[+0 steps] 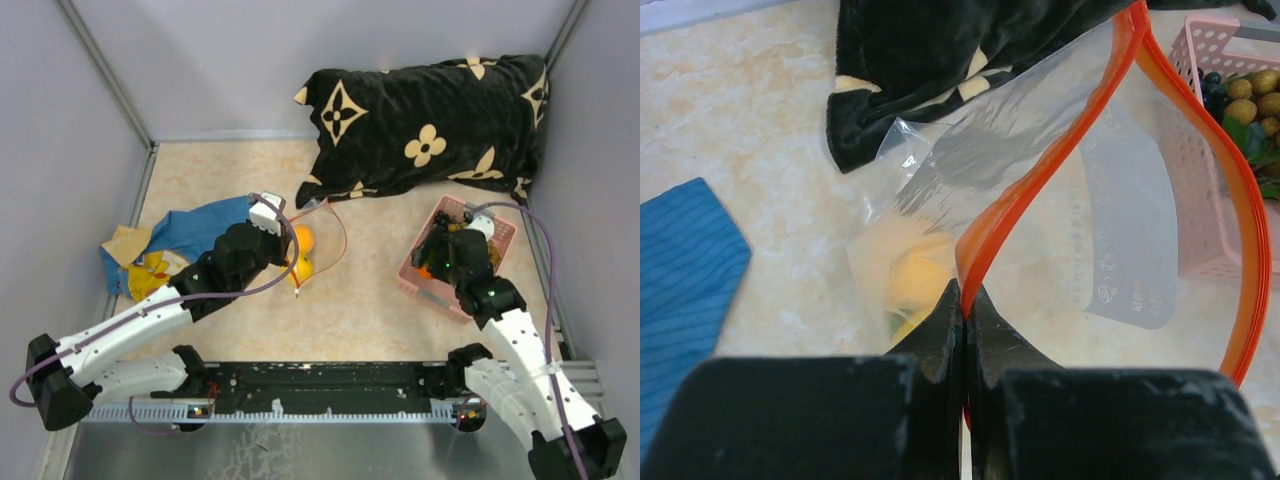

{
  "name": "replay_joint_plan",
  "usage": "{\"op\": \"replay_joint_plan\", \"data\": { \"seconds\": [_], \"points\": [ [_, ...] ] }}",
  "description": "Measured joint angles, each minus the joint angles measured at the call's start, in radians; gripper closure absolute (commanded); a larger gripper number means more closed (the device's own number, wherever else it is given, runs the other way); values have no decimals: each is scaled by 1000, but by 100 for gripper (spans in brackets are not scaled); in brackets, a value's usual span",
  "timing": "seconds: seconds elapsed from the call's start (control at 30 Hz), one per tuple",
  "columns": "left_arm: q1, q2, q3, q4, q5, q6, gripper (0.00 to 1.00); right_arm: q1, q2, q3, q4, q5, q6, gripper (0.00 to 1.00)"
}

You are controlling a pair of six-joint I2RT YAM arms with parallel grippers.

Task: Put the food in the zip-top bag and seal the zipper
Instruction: Pick up the fake fruit from the bin, then place the fake fruit in the zipper food storage bag.

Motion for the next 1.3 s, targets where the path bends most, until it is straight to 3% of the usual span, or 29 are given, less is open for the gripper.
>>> {"op": "replay_joint_plan", "data": {
  "seconds": [0.33, 0.67, 0.97, 1.3],
  "points": [
    [0, 11, 0, 5, 47, -15, 100, 243, -5, 134, 124, 10, -134, 39],
    [0, 15, 0, 4, 70, -26, 100, 483, 21, 178, 360, -129, -346, 38],
    [0, 14, 0, 4, 85, -26, 100, 543, 102, 222, 523, -346, -444, 38],
    [0, 13, 0, 4, 110, -38, 100, 573, 294, 240, 577, -509, -470, 36]
  ]
}}
